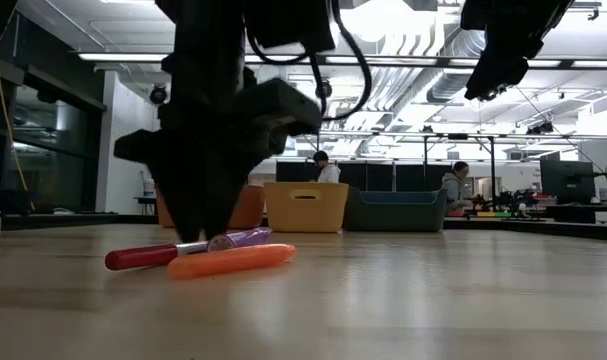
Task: Pick & Place Markers
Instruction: Put the red marker into the orange bin
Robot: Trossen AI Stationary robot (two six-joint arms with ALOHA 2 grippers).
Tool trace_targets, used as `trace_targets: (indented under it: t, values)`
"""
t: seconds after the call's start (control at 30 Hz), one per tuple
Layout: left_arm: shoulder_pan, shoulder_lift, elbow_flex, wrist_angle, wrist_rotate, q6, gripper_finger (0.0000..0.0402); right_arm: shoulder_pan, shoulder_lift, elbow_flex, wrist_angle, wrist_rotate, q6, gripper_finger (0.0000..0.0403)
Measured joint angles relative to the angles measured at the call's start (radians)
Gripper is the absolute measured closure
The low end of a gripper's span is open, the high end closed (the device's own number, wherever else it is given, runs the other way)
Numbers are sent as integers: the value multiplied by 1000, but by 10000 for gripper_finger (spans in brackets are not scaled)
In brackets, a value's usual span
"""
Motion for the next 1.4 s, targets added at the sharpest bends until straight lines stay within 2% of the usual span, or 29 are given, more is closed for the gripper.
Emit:
trace_targets:
  t: [0.37, 0.53, 0.87, 1.03, 1.23, 1.4]
  values:
    - [-7, 45, 5, -4, 20, -1, 284, 0, 0, 0, -1, 0, -15, 269]
    - [-23, 47, 4, -11, -21, -17, 289, 0, 0, 0, -1, 0, -16, 269]
    - [-26, 49, 2, -38, -16, 37, 384, 0, 0, 0, -2, 0, -23, 269]
    - [-25, 49, -17, -77, -19, 88, 384, 0, 0, 0, -2, 0, -23, 269]
    - [3, 38, -109, -10, 23, 131, 384, 0, 0, 0, -3, 0, -23, 269]
    - [42, 37, -119, -1, 46, 206, 384, 0, 0, 0, -2, 0, -23, 269]
